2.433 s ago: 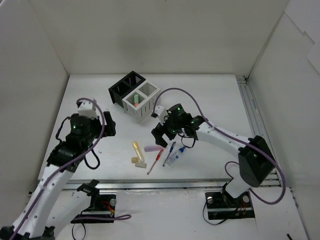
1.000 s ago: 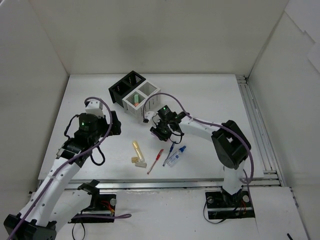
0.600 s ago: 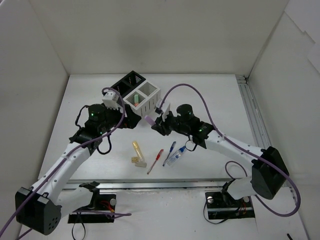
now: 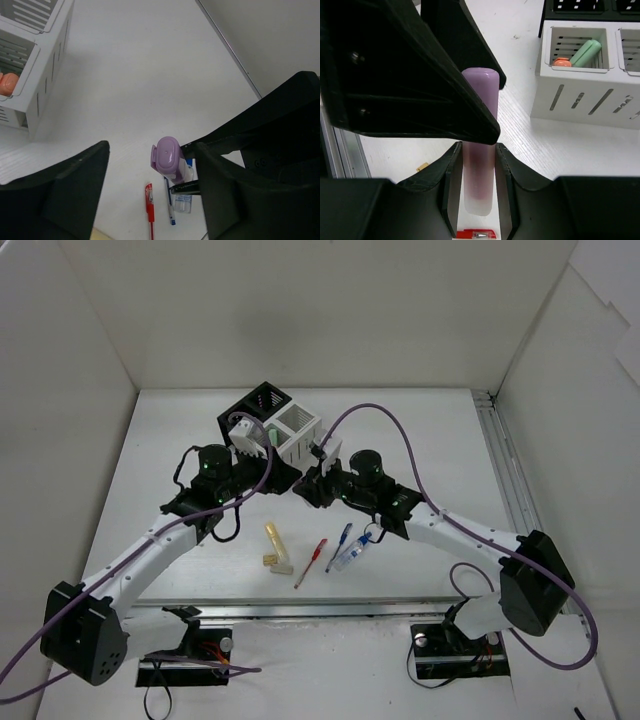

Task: Sort the stationery into containers
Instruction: Pick up the pen from the center of the board, then place the pen in the storage box.

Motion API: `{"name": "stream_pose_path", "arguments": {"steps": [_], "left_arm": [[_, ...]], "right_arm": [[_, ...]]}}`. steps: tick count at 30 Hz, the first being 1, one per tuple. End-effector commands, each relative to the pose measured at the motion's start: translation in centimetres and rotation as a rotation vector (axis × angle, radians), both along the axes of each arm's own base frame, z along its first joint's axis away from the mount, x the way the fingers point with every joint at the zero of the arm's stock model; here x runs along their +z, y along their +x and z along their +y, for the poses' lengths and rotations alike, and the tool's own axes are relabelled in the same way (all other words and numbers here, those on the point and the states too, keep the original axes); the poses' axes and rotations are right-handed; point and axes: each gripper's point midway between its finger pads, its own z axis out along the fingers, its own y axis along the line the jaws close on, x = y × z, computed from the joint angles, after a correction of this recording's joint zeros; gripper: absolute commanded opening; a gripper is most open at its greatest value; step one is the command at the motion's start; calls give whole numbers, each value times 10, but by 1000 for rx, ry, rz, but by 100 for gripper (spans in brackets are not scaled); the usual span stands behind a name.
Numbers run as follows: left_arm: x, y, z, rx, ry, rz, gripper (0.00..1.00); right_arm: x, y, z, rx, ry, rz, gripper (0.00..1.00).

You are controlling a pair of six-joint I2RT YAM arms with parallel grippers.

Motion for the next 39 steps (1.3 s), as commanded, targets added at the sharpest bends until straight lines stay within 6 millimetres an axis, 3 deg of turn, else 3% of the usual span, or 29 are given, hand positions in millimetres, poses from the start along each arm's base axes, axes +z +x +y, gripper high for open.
{"name": "stream_pose_path", "arguments": {"steps": [1,2,6,7,9,10,12,13,14,15,16,21,24,25,27,31,32,33,35,36,39], "left_arm": [[50,9,-13,-40,-76,-141,58],[51,8,-16,-60,-80,-143,47],[48,9,-22,-85,-93,-135,24],[48,11,-23,-86,-96,-134,14],[46,10,-28,-101,-96,-130,1],[46,10,-28,-101,-95,-131,0],[48,11,-28,-102,-89,-148,0],[48,13,-27,-93,-86,-147,0],[55,17,-23,-70,-73,-180,0],[53,19,-19,-45,-51,-174,0],[59,26,-10,16,-28,-197,0],[88,56,29,209,112,-326,0],[100,85,62,339,174,-375,0],[94,94,63,338,193,-371,0],[102,108,74,365,215,-404,0],[94,143,76,360,243,-408,0],[102,144,80,368,239,-418,0],[80,158,75,339,252,-375,0],[81,170,78,338,243,-375,0],[67,176,74,321,249,-351,0],[56,186,68,296,254,-344,0]], "right_arm": [[53,13,10,-45,152,-96,0],[53,15,9,-57,160,-91,0],[59,18,11,-72,180,-110,0],[59,18,13,-71,179,-109,0],[58,18,15,-69,176,-108,0],[57,20,14,-80,174,-105,1],[55,21,14,-94,174,-98,18],[56,23,12,-108,178,-96,32],[59,24,9,-124,180,-97,61],[58,28,4,-166,174,-98,74],[60,30,-3,-198,172,-104,96],[50,50,-51,-435,105,-75,98],[43,57,-84,-548,63,-44,98],[41,57,-95,-585,57,-38,98],[31,57,-111,-629,21,-31,98],[29,53,-136,-691,1,-24,98],[30,53,-139,-697,-1,-25,98],[26,53,-145,-713,-9,-20,98],[27,51,-150,-724,-5,-23,98],[23,51,-155,-738,-11,-17,98],[17,49,-163,-752,-34,-5,98]]}}
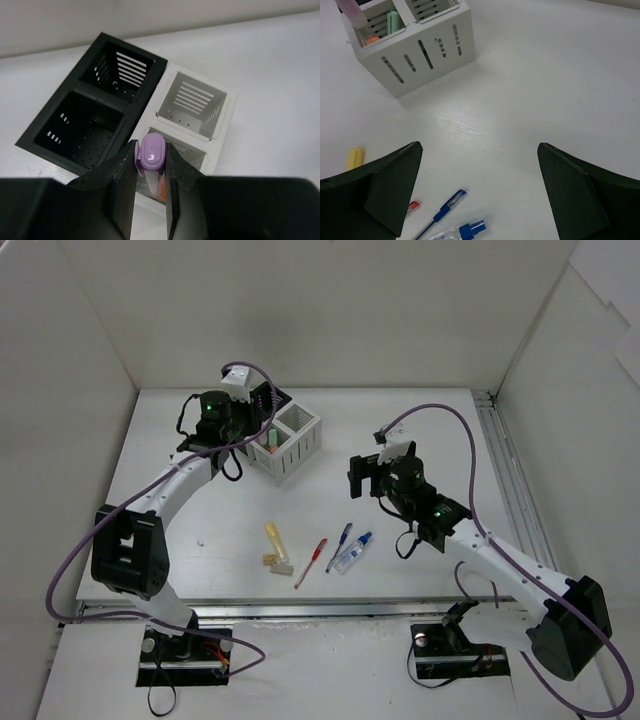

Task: Sort the stationery into containers
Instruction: Place the pen in the storage box, then pick up the pen from the center of the board.

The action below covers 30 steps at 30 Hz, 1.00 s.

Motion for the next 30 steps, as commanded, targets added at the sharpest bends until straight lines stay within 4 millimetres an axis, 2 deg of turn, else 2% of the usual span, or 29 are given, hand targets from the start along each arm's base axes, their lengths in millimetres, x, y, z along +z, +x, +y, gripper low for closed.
{"name": "stream_pose_path", "arguments": {"steps": [1,6,7,8,9,11,12,14,15,16,17,18,19,20,22,23,24,25,27,28,30], "left_arm": [[47,14,-6,-36,-20,-146,0],[17,22,-8,-38,10,-86,0],[14,21,-8,-42,10,-75,5],[9,19,-9,-48,11,-56,14],[10,16,-10,-58,8,-55,44],[10,9,-11,-70,2,-40,61],[22,2,-12,-84,-9,-57,66],[25,-10,-13,-87,-12,-56,75],[41,-19,-13,-80,-19,-88,80],[35,-26,-9,-66,-15,-66,84],[37,-34,-11,-69,-20,-65,94],[53,-44,-4,-45,-30,-94,100],[39,-56,-4,-27,-50,-28,100],[45,-68,1,-12,-68,-25,100],[17,-92,4,52,-98,104,100],[16,-105,7,66,-112,122,100],[-4,-117,10,94,-104,174,100],[-19,-131,4,106,-125,245,100],[-33,-149,2,126,-142,295,100],[-52,-161,2,159,-160,372,100],[-74,-174,-2,183,-168,455,100]], "right_arm": [[16,2,-16,-68,23,-40,98],[3,-2,-28,-96,3,-13,98],[3,-3,-29,-96,1,-11,98],[2,-4,-30,-95,0,-9,98],[1,-5,-29,-78,-13,-7,98],[0,-8,-26,-50,-30,6,98],[0,-10,-24,-32,-33,11,98],[-3,-13,-18,11,-30,25,98],[-4,-14,-14,28,-24,29,98],[-4,-14,-12,40,-17,33,98],[-6,-16,-7,60,-13,39,98],[-8,-16,-3,71,-11,44,98],[-9,-17,1,81,-14,42,98],[-12,-19,4,76,-23,43,98],[-13,-17,4,52,-28,41,98],[-13,-15,-2,-6,-16,43,98],[-14,-13,-9,-52,-15,47,98],[-13,-9,-22,-137,-23,37,98],[-15,-9,-41,-268,12,55,98],[-15,-9,-48,-317,18,57,98],[-14,-12,-69,-446,33,53,98]]}}
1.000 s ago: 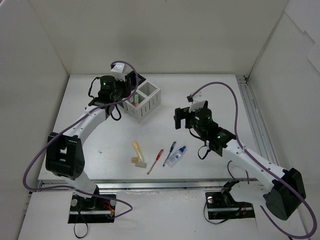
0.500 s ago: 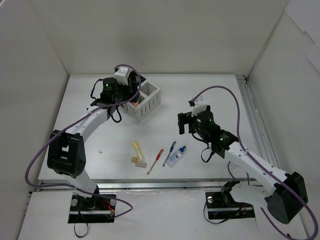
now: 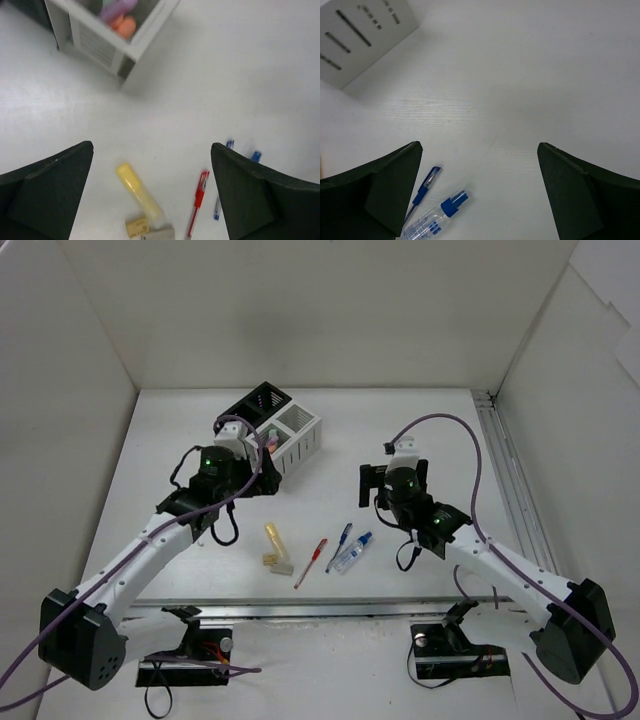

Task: Sort the stationery into containers
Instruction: Pick up the pen from the center of the board.

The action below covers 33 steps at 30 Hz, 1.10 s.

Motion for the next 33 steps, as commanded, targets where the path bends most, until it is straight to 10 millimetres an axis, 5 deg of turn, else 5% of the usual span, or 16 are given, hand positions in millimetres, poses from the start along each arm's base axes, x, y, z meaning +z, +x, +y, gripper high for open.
{"name": "stream_pose_path", "arguments": {"steps": [1,8,16,23,28,33], "left_arm": [[-50,-25,6,121,-23,228,100],[-110,-38,-11,168,4,473,100],[-157,-43,-27,248,60,671,95],[-190,-51,-34,275,93,772,53],[-187,-50,-40,269,117,775,15],[-176,-39,-39,282,162,707,0]], "right_arm": [[24,7,-44,-304,51,-87,98],[25,-6,-72,-416,49,-107,98],[21,-15,-95,-481,16,-116,98],[19,-18,-105,-510,2,-115,98],[17,-18,-108,-523,-6,-115,98],[17,-20,-111,-536,-6,-118,98]]}}
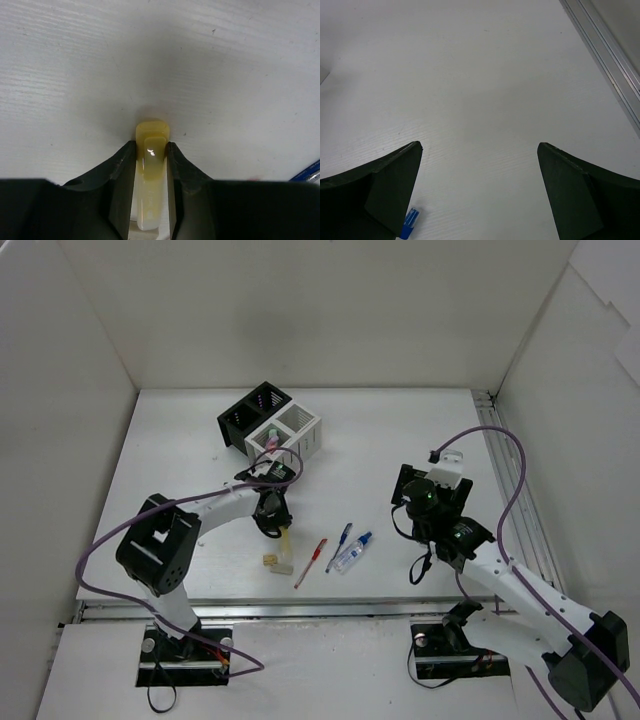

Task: Sort the stationery into containers
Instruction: Pick up the pen from the center of the board, then place the pen in the storage box.

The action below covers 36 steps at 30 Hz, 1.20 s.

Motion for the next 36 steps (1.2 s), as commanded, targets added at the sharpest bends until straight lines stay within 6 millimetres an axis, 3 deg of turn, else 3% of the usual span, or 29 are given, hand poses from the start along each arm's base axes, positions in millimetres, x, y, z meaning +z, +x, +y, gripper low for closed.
{"name": "stream_pose_path", "arguments": {"steps": [1,4,7,11,15,17,20,23,26,30,33,36], "left_arm": [[13,10,-1,-2,41,-39,0],[29,24,-11,-57,33,-99,0],[66,48,-19,-124,39,-234,0],[145,85,-29,-208,35,-526,0],[234,103,-31,-336,43,-862,0],[268,112,-35,-354,32,-1021,0],[307,127,-23,-393,56,-1187,0],[326,151,-8,-403,82,-1258,0],[331,168,-17,-505,35,-1321,0],[328,193,-10,-558,29,-1374,0],[331,210,11,-527,56,-1401,0],[322,215,14,-529,57,-1422,0]], "right_arm": [[11,2,-13,-77,12,-58,98],[11,1,-13,-76,8,-57,98],[12,1,-14,-70,4,-57,98],[14,0,-15,-66,-3,-62,98],[16,0,-17,-71,-20,-64,98],[15,0,-18,-75,-31,-58,98],[17,1,-22,-89,-52,-59,98],[20,1,-25,-100,-69,-62,98],[22,2,-27,-104,-90,-61,98],[28,4,-27,-111,-98,-67,98],[27,4,-29,-116,-110,-62,98],[26,5,-30,-123,-122,-56,98]]}}
